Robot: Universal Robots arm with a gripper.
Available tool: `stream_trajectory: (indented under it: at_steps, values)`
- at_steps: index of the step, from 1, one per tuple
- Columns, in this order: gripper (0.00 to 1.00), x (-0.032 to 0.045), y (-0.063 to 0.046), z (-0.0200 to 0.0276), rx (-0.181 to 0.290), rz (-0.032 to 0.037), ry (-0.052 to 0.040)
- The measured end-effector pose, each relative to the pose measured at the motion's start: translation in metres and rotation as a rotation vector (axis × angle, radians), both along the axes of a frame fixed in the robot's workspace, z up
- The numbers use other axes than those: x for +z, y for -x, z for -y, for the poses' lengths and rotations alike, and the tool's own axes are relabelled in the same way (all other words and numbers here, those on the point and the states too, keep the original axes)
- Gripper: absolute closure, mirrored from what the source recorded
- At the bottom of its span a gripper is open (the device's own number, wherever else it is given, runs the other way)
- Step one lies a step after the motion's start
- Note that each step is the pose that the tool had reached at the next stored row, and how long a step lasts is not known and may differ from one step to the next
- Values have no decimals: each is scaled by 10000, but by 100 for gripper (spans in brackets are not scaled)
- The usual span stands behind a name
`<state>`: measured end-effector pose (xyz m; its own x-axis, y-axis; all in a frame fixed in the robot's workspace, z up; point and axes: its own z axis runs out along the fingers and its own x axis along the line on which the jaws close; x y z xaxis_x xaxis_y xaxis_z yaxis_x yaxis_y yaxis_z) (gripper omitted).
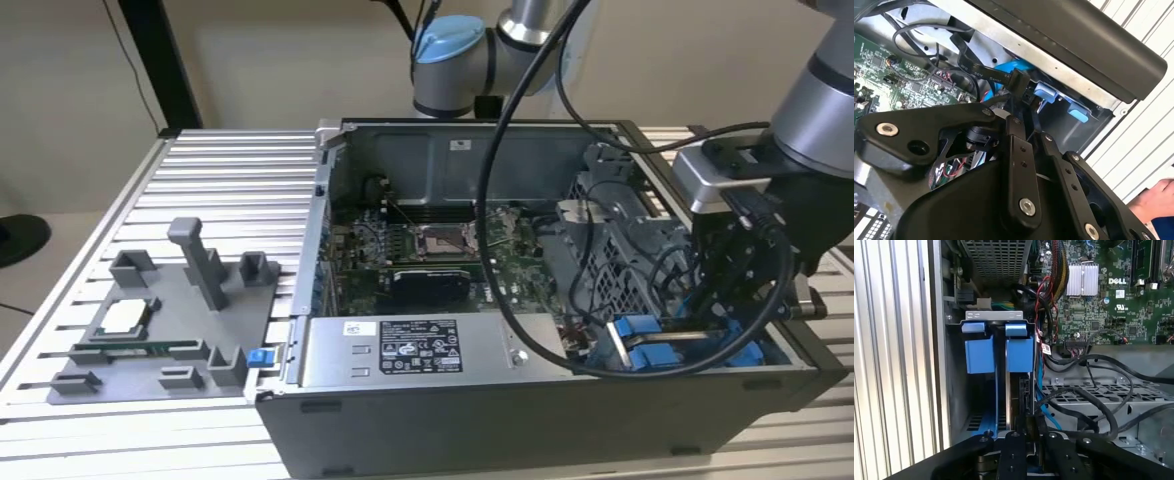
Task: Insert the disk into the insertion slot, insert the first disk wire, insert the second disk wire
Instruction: 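Insert the first disk wire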
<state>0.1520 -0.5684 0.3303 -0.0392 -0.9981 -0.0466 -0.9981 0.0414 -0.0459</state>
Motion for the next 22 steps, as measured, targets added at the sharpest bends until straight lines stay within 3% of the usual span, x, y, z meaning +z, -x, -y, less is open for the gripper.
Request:
stream_trajectory:
  at_steps: [2, 4, 5, 7, 9, 22]
  values:
    - [100, -13, 1, 0, -5, 1, -7]
    - [100, -11, 5, -1, -17, -3, -140]
    - [0, -6, 8, -1, -29, -4, -218]
    - [0, 23, 12, 1, -47, -4, -334]
    - [0, 36, 13, -1, -50, -6, -383]
    - [0, 69, 13, 5, -51, -13, -454]
